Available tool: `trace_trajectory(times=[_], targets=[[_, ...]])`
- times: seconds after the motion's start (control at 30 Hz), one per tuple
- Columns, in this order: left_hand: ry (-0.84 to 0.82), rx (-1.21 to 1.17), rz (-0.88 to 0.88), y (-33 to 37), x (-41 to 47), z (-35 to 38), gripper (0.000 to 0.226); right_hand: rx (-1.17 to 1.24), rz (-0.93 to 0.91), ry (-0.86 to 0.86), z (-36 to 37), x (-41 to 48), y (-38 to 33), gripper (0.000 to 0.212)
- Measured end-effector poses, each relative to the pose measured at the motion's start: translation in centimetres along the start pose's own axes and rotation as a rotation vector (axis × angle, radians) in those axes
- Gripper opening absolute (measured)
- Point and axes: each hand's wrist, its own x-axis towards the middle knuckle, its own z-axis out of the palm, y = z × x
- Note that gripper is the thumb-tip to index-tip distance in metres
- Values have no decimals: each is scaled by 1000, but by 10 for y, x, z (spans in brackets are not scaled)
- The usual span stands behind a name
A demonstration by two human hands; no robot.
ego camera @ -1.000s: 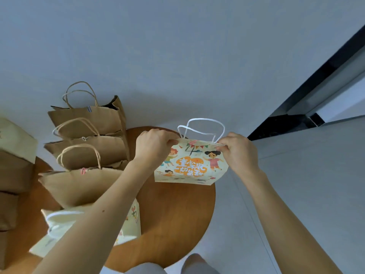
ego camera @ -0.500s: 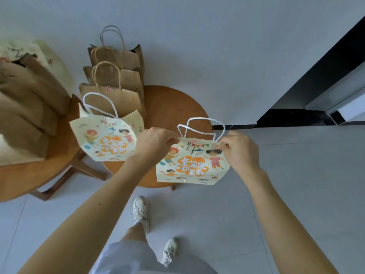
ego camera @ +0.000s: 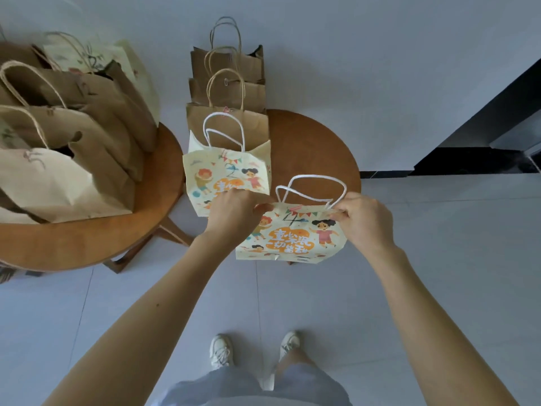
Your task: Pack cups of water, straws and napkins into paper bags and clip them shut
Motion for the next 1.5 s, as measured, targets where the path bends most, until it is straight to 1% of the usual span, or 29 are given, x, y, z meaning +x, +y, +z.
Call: trace_trajectory(times=[0.17, 0.27, 0.37, 0.47, 0.67, 0.77, 0.83, 0.9, 1.1, 1.17, 1.3, 1.43, 1.5], targets=[[46, 52, 94, 16, 38, -9, 24, -32, 55, 58, -20, 19, 12, 13], [19, 63, 130, 34, 70, -6, 25, -56, 78, 72, -25, 43, 32, 14], [-32, 49, 113, 45, 108, 6, 25, -60, 70, 51, -26, 81, 55, 19], [-63, 16, 64, 58, 145, 17, 26, -64, 30, 5, -31, 123, 76, 19], [-49, -43, -28, 64, 219, 23, 24, -46, 17, -6, -31, 206, 100, 18], [-10, -37, -20, 54, 263, 19, 25, -63, 32, 6, -25, 251, 100, 19], [12, -20, -14, 45, 297, 14, 26, -53, 46, 53, -18, 283, 96, 19], [19, -24, -25, 31, 331, 7, 26, -22, 66, 84, -11, 317, 90, 18], [59, -84, -48, -19, 419, 1, 22, 84, 118, 102, 20, 414, 63, 14], [86, -78, -39, -35, 439, 4, 23, 99, 139, 89, 31, 435, 56, 14], [213, -101, 9, -61, 474, 13, 18, 83, 162, 53, 48, 473, 49, 18], [231, -105, 30, -72, 500, 24, 16, 78, 182, 35, 65, 502, 50, 20], [228, -112, 30, -76, 506, 29, 20, 125, 181, 50, 72, 511, 53, 21]])
